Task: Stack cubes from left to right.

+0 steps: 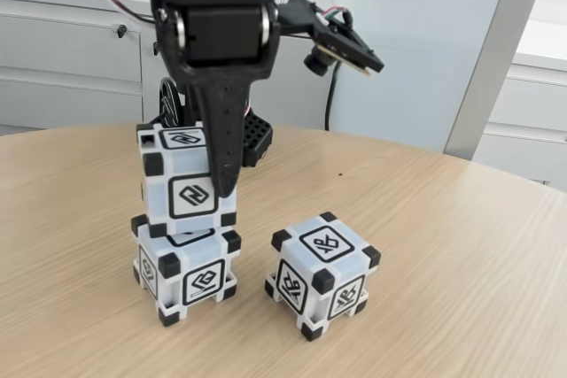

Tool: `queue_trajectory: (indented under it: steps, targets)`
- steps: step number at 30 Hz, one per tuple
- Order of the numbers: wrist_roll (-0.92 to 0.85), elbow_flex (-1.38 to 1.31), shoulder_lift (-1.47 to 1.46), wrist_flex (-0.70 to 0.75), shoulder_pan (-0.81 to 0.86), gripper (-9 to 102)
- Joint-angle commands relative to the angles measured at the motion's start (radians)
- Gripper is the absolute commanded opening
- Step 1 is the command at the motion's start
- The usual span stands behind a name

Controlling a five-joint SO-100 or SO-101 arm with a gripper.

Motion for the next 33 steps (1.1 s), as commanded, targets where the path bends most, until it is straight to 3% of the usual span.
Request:
queue_trajectory:
  steps: [1, 9, 33]
  targets:
    - [0.011, -0.032, 0.008, -0.003, 0.009, 0]
    - [-0.044, -0.044, 0.02, -0.003, 0.006, 0]
    - [0.032, -0.152, 0.018, -0.003, -0.003, 0]
